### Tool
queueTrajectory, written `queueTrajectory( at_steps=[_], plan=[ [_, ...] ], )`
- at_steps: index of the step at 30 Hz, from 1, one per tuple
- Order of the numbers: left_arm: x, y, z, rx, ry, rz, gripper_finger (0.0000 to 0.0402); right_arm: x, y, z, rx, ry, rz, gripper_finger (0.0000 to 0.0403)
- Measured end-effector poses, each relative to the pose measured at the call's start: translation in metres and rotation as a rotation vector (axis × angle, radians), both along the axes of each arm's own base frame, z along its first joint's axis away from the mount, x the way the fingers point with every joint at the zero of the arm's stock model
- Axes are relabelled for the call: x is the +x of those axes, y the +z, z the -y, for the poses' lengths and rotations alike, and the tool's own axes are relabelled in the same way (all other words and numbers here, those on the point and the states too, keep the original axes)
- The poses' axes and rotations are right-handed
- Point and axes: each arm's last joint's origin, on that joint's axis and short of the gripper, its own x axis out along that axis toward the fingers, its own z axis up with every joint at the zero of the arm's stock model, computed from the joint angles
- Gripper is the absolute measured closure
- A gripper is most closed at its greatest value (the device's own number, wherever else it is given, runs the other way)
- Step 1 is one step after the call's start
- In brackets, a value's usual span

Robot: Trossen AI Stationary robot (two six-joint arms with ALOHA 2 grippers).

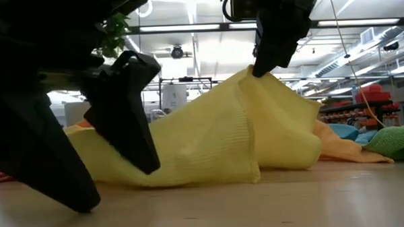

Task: Fold microfiber towels
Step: Fold the yellow microfiber cloth

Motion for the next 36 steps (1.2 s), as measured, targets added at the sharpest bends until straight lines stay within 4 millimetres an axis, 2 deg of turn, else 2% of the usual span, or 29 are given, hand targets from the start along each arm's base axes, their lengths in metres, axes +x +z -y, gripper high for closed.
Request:
queueTrajectory(
  at_steps=[10,15,19,22,27,32,36],
  plan=[
    [0.009,-0.004,-0.018,-0.080,0.156,-0.053,0.0217,-0.001,0.000,-0.006,0.030,0.009,-0.007,0.0403],
    [0.015,-0.007,-0.036,-0.132,0.247,-0.117,0.0223,-0.001,0.000,-0.006,0.031,0.008,-0.008,0.0403],
    [0.018,-0.007,-0.040,-0.154,0.243,-0.137,0.0228,-0.001,0.000,-0.006,0.031,0.008,-0.008,0.0403],
    [0.017,-0.008,-0.040,-0.153,0.244,-0.143,0.0263,-0.001,0.000,-0.006,0.031,0.008,-0.008,0.0403],
    [0.016,-0.009,-0.041,-0.186,0.277,-0.171,0.0379,-0.001,0.000,-0.006,0.031,0.008,-0.008,0.0403],
    [0.015,-0.007,-0.037,-0.205,0.264,-0.158,0.0393,-0.001,0.000,-0.006,0.035,0.003,-0.009,0.0403],
    [0.009,0.013,-0.025,-0.270,0.176,-0.102,0.0396,-0.002,0.000,-0.009,0.081,0.008,-0.024,0.0403]
  ],
)
